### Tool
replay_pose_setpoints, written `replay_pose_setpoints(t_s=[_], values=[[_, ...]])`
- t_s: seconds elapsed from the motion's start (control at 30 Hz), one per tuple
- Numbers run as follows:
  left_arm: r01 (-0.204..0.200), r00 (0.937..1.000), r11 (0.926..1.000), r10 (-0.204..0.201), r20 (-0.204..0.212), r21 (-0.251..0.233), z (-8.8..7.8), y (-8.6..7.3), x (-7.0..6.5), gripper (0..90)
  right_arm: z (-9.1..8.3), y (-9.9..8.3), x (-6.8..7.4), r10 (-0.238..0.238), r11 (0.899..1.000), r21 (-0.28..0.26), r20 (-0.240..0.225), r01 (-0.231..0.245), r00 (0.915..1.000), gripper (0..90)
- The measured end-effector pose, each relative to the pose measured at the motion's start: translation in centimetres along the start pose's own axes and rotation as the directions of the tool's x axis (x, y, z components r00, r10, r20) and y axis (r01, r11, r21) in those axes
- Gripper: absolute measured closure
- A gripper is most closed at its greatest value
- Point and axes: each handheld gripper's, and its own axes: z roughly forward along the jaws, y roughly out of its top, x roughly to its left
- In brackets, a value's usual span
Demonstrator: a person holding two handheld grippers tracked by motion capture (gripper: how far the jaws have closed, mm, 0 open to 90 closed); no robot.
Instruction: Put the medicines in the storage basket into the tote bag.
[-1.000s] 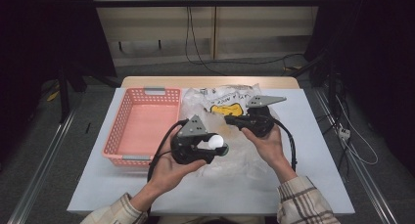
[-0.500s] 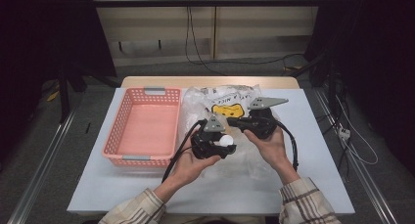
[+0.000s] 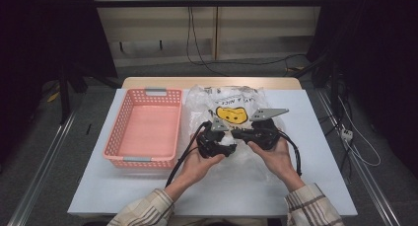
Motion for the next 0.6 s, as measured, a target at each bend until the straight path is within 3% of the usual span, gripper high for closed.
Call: replay_pose_setpoints(t_s=[0.13,0.2,0.5,0.6], values=[[-0.010,0.9999,0.9999,0.010,-0.003,0.013,1.2,-0.4,0.2,51.0,0.3,-0.5,-0.1,0.003,1.000,0.019,0.001,-0.003,1.0000,90.0],[0.004,1.0000,0.9999,-0.004,0.001,0.014,1.7,-0.6,0.4,50.9,0.4,-0.6,-0.2,0.006,1.000,0.024,0.002,-0.007,1.0000,90.0],[0.017,0.9997,0.9997,-0.017,0.014,0.017,2.3,-0.5,0.4,50.0,0.6,-1.0,-0.6,0.017,0.999,0.031,0.006,-0.017,0.9998,90.0],[0.027,0.9994,0.9993,-0.027,0.023,0.028,2.4,-0.6,0.4,44.5,0.5,-1.0,-0.7,0.022,0.999,0.025,0.007,-0.022,0.9997,90.0]])
